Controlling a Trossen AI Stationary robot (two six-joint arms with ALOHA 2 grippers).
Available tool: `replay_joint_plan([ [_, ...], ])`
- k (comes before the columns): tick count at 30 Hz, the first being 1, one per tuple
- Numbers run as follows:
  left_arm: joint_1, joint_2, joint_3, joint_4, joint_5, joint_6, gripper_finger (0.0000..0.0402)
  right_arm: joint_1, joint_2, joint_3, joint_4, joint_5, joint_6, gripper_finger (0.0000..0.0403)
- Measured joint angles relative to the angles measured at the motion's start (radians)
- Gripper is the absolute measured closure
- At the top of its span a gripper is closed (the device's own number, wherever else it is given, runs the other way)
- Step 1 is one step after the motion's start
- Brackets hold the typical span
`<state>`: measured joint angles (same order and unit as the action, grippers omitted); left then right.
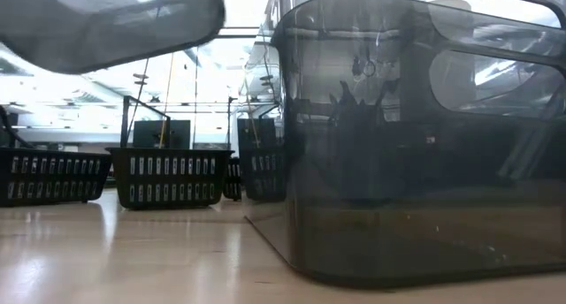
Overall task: Stack baskets on shelf by color
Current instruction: Stack the gray bin on top of the stacked gray bin
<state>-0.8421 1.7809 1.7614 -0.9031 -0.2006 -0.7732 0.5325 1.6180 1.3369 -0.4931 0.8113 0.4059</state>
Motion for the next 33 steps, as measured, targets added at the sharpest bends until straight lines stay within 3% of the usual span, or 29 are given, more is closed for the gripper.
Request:
replay_joint_plan([
  [13, 0.136, 0.000, 0.034, 0.191, -0.035, 0.025, 0.0394, 0.169, -0.083, 0.000, -0.212, 0.266, 0.222, 0.0279],
  [20, 0.178, 0.000, 0.034, 0.363, -0.006, 0.041, 0.0392, 0.242, -0.087, 0.000, -0.307, 0.325, 0.312, 0.0279],
  [28, 0.237, 0.000, 0.034, 0.329, -0.084, 0.031, 0.0391, 0.278, -0.087, 0.000, -0.369, 0.330, 0.335, 0.0279],
  [33, 0.281, 0.003, 0.034, 0.352, -0.062, 0.044, 0.0392, 0.283, -0.087, 0.000, -0.406, 0.348, 0.336, 0.0279],
])
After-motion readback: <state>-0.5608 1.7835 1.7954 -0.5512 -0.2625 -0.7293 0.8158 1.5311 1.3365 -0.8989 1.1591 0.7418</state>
